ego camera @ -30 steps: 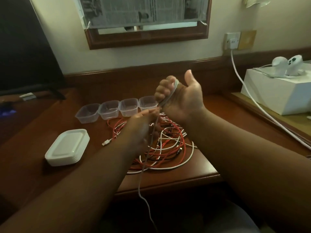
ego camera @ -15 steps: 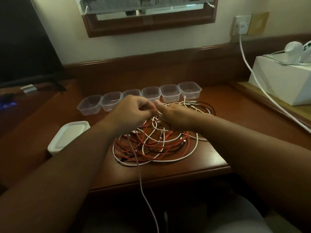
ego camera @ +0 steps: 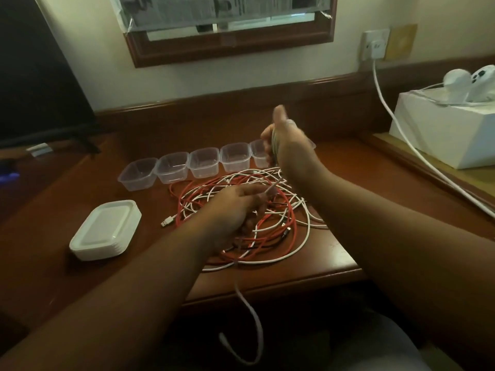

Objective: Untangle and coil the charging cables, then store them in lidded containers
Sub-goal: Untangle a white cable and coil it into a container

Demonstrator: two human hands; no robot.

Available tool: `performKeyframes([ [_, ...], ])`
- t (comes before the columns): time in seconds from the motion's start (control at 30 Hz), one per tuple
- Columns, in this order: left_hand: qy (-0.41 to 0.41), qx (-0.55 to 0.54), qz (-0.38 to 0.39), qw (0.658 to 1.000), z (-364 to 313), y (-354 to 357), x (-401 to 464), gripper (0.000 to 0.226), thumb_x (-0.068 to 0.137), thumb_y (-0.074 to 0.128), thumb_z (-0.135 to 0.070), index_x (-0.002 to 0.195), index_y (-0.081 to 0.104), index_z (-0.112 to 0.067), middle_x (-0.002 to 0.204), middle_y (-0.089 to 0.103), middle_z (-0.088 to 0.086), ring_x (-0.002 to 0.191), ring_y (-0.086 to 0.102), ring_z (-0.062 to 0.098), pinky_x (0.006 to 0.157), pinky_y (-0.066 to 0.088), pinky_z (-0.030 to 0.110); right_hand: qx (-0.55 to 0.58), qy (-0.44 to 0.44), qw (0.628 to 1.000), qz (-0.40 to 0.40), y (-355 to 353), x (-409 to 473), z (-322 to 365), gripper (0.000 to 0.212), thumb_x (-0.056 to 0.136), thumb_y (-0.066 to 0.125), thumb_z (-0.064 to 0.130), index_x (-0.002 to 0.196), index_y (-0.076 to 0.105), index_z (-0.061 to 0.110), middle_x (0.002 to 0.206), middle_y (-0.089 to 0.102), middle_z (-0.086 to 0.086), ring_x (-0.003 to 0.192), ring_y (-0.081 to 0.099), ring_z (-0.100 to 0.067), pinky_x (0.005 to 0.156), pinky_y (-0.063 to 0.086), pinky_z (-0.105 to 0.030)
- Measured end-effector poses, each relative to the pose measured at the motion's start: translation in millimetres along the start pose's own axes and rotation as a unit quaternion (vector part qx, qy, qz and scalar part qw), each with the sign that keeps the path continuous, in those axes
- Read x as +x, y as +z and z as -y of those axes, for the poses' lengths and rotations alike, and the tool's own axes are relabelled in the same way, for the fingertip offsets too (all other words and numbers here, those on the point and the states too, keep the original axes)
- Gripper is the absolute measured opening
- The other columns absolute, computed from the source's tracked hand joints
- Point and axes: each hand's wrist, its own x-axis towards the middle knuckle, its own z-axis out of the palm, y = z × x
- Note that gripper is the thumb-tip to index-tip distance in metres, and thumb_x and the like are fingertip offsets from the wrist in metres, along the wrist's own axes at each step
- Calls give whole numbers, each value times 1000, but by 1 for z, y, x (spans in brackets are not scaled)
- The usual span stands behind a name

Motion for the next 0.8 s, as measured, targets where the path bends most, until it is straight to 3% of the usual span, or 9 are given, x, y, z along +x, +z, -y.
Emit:
performKeyframes([
  [0.1, 82, 302, -21, 949, -10, -14, -2, 19, 102, 52, -20, 99, 62, -36, 71, 62, -3, 50, 48, 3, 47, 39, 20, -375, -77, 923, 41, -4, -5, -16, 54, 101, 29, 56, 79, 54, 14, 71, 51, 1, 63, 47, -8, 59, 35, -27],
  [0.23, 199, 424, -83, 880, -20, -32, 1, 10, 99, 58, -24, 97, 68, -24, 84, 69, -3, 72, 65, 7, 71, 58, 32, -428, 6, 896, 116, -2, -7, -21, 70, 100, 17, 61, 66, 54, 13, 64, 52, -4, 60, 49, -14, 59, 35, -31],
  [0.33, 234, 364, -132, 892, -23, -42, 3, 12, 91, 68, -29, 94, 71, -19, 83, 71, -2, 77, 68, 11, 73, 59, 35, -253, 139, 935, 203, 0, -13, -15, 80, 95, 9, 71, 65, 54, 12, 57, 47, -1, 50, 42, -14, 52, 34, -26],
  [0.4, 207, 225, -133, 943, -22, -41, 2, 20, 84, 73, -36, 93, 71, -18, 78, 70, -3, 66, 62, 15, 58, 51, 30, -25, 195, 936, 292, -3, -16, -10, 78, 93, 11, 75, 59, 46, 14, 51, 36, 0, 42, 30, -14, 44, 25, -24],
  [0.47, 149, 9, -123, 981, -17, -33, 2, 24, 79, 70, -39, 90, 69, -17, 66, 61, -4, 52, 45, 15, 48, 31, 28, 197, 212, 892, 348, -5, -18, -3, 78, 92, 14, 76, 58, 43, 13, 48, 34, 0, 39, 29, -13, 41, 20, -25],
  [0.57, 81, -162, -107, 978, -8, -12, 3, 13, 92, 62, -30, 90, 67, -19, 60, 54, -6, 45, 36, 6, 48, 23, 25, 427, 170, 832, 311, 1, -22, 10, 77, 93, 17, 75, 61, 46, 12, 50, 37, 1, 42, 34, -13, 45, 24, -24],
  [0.6, 65, -178, -96, 977, -7, -5, 2, 12, 95, 59, -27, 91, 67, -20, 63, 54, -5, 46, 36, 6, 47, 25, 23, 462, 141, 835, 264, 3, -22, 14, 74, 94, 18, 74, 65, 47, 12, 54, 36, 0, 46, 35, -13, 48, 28, -25],
  [0.67, 49, -167, -66, 983, -7, 7, -2, 13, 98, 55, -21, 100, 68, -22, 67, 57, -4, 49, 37, 6, 46, 27, 20, 421, 72, 890, 158, 4, -21, 19, 68, 97, 19, 69, 71, 46, 13, 60, 35, -1, 53, 35, -14, 54, 32, -28],
  [0.8, 84, 44, -60, 994, -12, 5, -2, 22, 100, 53, -14, 107, 70, -27, 71, 63, 2, 52, 44, 12, 48, 36, 25, 74, -4, 995, 71, 9, -25, 13, 49, 102, 24, 57, 83, 50, 19, 70, 48, 4, 64, 47, -11, 65, 40, -31],
])
